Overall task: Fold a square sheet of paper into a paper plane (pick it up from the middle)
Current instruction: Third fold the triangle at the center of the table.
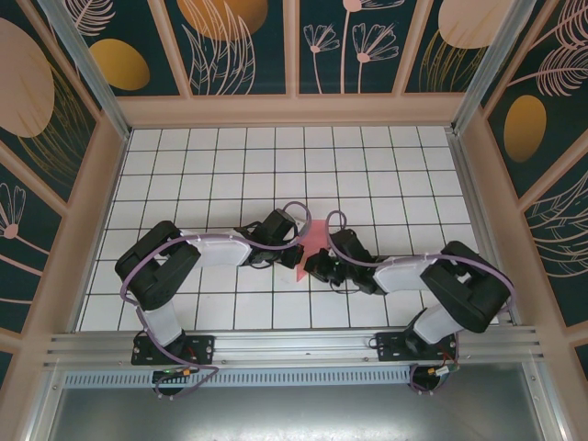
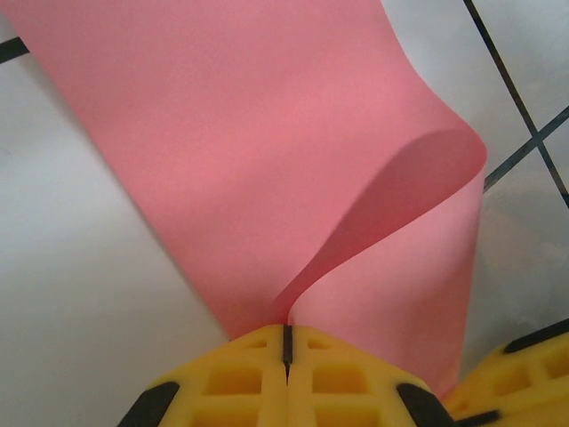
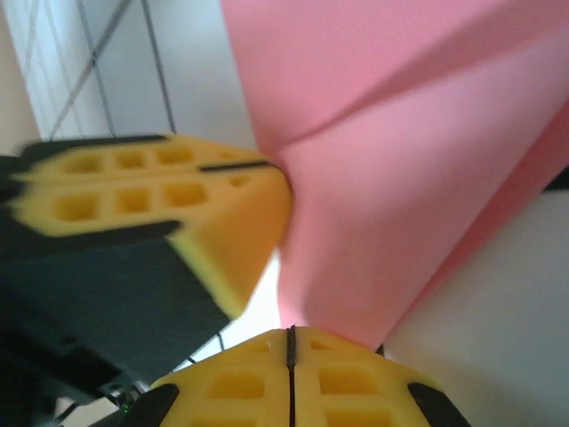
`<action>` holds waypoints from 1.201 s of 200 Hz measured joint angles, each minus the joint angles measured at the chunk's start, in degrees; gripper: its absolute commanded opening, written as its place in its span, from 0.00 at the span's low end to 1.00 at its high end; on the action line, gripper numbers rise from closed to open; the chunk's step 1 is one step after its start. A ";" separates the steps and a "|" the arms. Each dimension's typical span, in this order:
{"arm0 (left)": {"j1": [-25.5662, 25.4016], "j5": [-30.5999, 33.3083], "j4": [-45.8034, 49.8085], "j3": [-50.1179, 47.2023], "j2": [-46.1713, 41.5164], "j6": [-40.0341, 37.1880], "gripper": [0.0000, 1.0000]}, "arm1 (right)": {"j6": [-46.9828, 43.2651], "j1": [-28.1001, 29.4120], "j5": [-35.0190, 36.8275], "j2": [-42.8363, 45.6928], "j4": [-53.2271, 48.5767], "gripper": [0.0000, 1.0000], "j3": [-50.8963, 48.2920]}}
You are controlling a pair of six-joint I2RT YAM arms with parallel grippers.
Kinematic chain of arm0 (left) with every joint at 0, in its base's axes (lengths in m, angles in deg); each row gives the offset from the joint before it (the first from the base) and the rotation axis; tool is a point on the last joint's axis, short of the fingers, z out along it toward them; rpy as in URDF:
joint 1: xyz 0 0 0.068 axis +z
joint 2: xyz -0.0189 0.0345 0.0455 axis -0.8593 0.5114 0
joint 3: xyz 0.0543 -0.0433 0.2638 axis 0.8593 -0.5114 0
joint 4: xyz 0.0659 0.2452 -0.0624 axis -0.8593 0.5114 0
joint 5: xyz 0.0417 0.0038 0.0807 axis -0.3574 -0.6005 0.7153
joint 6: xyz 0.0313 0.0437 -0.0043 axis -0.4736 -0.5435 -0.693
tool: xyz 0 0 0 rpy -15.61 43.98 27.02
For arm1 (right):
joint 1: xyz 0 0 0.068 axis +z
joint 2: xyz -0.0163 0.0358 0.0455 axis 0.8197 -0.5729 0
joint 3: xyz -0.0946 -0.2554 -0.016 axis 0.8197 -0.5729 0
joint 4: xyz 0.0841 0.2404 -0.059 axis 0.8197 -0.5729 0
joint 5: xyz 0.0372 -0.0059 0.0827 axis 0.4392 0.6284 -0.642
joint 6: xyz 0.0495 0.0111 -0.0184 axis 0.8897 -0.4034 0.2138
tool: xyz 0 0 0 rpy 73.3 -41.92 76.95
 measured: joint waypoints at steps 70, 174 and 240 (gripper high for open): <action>0.00 -0.04 0.02 0.04 0.00 0.00 0.02 | -9.92 -10.67 0.48 1.68 -11.19 0.11 7.45; 0.00 0.17 1.73 1.49 0.44 0.00 0.02 | -27.43 -13.40 2.82 -16.37 -26.45 0.10 26.16; -0.02 2.43 3.30 2.29 0.44 -0.02 0.01 | -30.32 -13.35 2.82 -17.22 -27.67 0.10 27.52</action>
